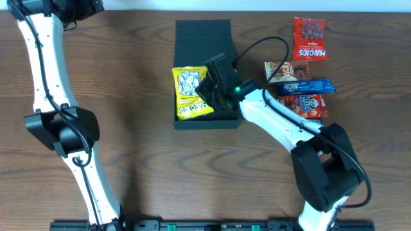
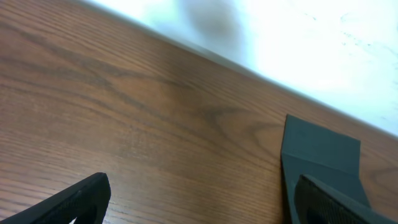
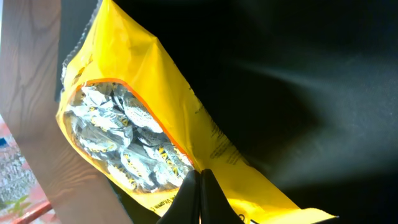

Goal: Pack container

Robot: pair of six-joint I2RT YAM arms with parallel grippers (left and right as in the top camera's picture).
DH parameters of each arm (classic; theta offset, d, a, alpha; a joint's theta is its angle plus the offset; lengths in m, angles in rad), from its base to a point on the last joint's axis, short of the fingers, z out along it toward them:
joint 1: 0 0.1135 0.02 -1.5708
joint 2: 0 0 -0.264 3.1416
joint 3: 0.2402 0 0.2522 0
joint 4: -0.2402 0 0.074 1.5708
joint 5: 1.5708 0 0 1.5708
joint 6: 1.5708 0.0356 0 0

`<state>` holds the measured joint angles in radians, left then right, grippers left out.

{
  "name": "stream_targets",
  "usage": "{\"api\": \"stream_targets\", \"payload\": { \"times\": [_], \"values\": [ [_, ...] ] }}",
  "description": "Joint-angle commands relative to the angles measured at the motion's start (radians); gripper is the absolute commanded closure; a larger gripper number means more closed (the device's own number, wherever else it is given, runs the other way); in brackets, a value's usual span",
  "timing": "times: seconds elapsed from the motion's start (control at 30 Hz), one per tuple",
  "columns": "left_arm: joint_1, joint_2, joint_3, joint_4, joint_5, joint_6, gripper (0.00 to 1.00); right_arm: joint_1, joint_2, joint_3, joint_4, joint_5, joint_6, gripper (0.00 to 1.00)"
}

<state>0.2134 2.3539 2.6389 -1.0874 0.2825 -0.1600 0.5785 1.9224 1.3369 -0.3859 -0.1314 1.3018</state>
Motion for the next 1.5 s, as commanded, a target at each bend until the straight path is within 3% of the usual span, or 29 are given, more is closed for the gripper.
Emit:
{"api": "stream_targets", "payload": {
  "times": [0.0,0.33,0.67,0.97,1.0,1.03,1.1,1.17,1.23,1.3,1.33,1.37,1.4,1.47],
  "values": [
    [0.002,-0.015,0.014,0.004,0.007,-0.005,0.05,0.019,-0.002,-0.005,-0.014,-0.013,0.014,0.99],
    [0.002,-0.015,0.014,0.004,0.007,-0.005,0.05,0.009,-0.002,-0.005,-0.090,-0.112,-0.019,0.98],
    [-0.001,-0.015,0.014,0.004,0.007,-0.005,0.05,0.003,0.002,-0.005,-0.045,-0.120,-0.151,0.98],
    [-0.015,-0.015,0.014,0.003,0.007,-0.005,0.05,-0.041,0.094,-0.005,-0.034,-0.186,-0.159,0.98],
    [-0.016,-0.015,0.014,0.003,0.006,-0.004,0.05,-0.048,0.094,-0.005,-0.032,-0.182,-0.159,0.81],
    [-0.018,-0.015,0.014,0.003,0.006,-0.004,0.04,-0.056,0.093,-0.004,-0.024,-0.183,-0.161,0.55],
    [-0.018,-0.015,0.014,0.004,0.007,-0.005,0.05,-0.070,0.090,0.001,-0.011,-0.187,-0.188,0.15],
    [-0.018,-0.015,0.014,0.004,0.006,-0.004,0.05,-0.084,0.082,0.012,-0.011,-0.188,-0.229,0.03],
    [-0.018,-0.015,0.014,0.004,0.006,-0.004,0.05,-0.094,0.061,0.037,-0.011,-0.187,-0.299,0.09],
    [-0.018,-0.015,0.014,0.003,0.006,-0.004,0.05,-0.096,0.044,0.056,-0.012,-0.187,-0.351,0.25],
    [-0.018,-0.015,0.014,0.003,0.006,-0.004,0.05,-0.096,0.032,0.063,-0.012,-0.187,-0.374,0.51],
    [-0.019,-0.015,0.014,0.000,0.006,-0.003,0.04,-0.095,0.023,0.069,-0.014,-0.187,-0.393,0.69],
    [-0.019,-0.015,0.014,-0.004,0.006,0.002,0.01,-0.095,0.016,0.073,-0.014,-0.188,-0.406,0.81],
    [-0.024,-0.015,0.008,-0.013,0.006,0.020,0.16,-0.096,0.005,0.082,-0.014,-0.193,-0.428,0.96]
  ]
}}
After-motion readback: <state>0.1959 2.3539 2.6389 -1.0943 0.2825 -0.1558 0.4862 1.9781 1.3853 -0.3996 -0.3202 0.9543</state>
